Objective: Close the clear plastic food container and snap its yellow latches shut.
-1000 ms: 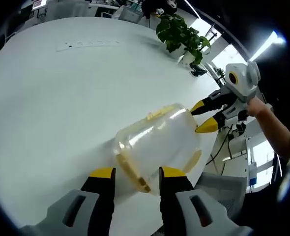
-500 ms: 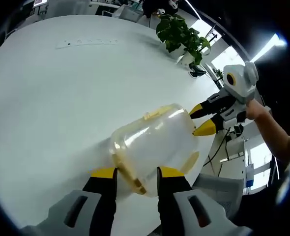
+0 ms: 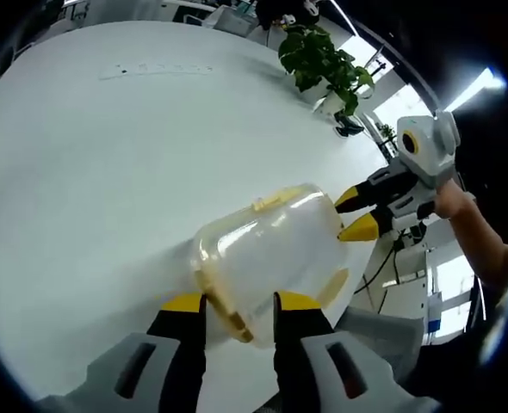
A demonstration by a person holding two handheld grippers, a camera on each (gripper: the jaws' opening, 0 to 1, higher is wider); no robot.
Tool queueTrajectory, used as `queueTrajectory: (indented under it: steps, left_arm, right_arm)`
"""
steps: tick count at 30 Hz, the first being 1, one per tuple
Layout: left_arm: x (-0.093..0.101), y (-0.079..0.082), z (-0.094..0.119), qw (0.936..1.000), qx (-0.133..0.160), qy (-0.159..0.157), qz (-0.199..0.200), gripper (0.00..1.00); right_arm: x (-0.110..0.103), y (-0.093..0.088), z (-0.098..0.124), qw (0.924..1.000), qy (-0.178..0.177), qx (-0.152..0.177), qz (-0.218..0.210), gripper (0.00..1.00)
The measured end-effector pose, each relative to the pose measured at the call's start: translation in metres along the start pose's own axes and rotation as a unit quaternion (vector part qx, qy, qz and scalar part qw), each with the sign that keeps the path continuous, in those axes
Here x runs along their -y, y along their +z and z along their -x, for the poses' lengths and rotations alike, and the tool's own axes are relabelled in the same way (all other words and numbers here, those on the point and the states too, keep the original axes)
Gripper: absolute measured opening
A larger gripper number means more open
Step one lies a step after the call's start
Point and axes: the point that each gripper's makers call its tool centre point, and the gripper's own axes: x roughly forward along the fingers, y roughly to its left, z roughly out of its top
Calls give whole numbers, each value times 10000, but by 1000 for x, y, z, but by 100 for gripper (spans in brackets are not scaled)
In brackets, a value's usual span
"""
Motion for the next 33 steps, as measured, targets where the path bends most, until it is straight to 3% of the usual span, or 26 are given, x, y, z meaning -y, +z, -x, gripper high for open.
queueTrajectory:
  steps: [9, 10, 11, 15, 33]
  left_arm:
    - [1, 3, 0, 9998, 18, 75, 172, 25]
    - [7, 5, -1, 9998, 46, -94, 146, 25]
    - [3, 4, -2, 9999, 52, -27, 108, 25]
    - [2, 2, -2, 9999, 15, -25, 99, 25]
    - [0, 2, -1, 9998, 8, 76, 159, 26]
  right_arm:
    - [2, -1, 0, 9999, 37, -163, 12, 22]
    - [0, 0, -2, 9999, 102, -102, -41, 21]
    - [-2, -5, -2, 9997, 53, -109, -190, 21]
    - [-3, -6, -2, 9999, 69, -76, -75, 21]
    - [-2, 4, -4, 9998, 20, -57, -169, 23]
